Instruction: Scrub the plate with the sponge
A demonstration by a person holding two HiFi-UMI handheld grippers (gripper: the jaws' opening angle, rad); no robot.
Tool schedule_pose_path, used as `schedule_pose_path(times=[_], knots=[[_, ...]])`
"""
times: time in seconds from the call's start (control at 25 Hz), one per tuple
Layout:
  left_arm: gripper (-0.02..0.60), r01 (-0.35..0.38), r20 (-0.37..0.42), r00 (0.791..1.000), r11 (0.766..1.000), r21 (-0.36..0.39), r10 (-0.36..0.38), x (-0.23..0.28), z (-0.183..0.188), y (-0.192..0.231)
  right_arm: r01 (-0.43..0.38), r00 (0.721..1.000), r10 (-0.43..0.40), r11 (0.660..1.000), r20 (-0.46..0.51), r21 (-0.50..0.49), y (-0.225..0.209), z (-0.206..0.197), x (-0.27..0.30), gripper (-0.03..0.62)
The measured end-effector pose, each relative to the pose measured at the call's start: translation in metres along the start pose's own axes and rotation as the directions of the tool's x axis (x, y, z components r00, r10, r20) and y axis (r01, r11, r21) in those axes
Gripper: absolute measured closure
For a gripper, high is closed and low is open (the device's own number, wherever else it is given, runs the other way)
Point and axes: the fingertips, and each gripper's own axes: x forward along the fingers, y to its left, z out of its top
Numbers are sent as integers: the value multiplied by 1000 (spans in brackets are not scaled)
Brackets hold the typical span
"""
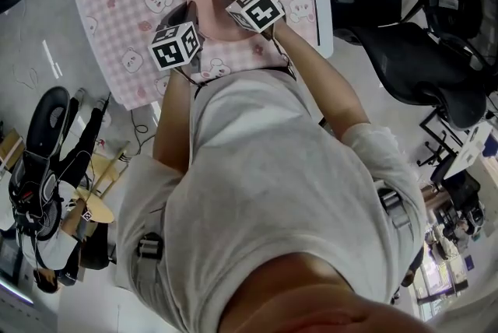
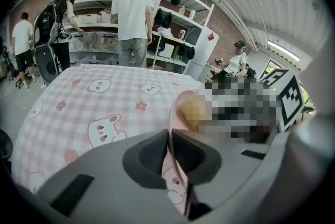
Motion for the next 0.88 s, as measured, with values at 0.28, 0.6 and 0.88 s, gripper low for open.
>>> schedule_pose_path(times=[0.28, 0.6, 0.88], knots=[[548, -10, -8, 1000, 1000, -18, 10, -2, -2, 5, -94, 995, 93, 995, -40, -30, 34, -8, 7, 530], [548, -13, -15, 1000, 1000, -28, 12, -3, -8, 5, -149, 987, 144, 987, -75, -63, 54, -23, 8, 530], [549, -12, -19, 1000, 999, -43, 12, -3, -6, 7, -183, 978, 173, 979, -116, -91, 70, -32, 6, 530]])
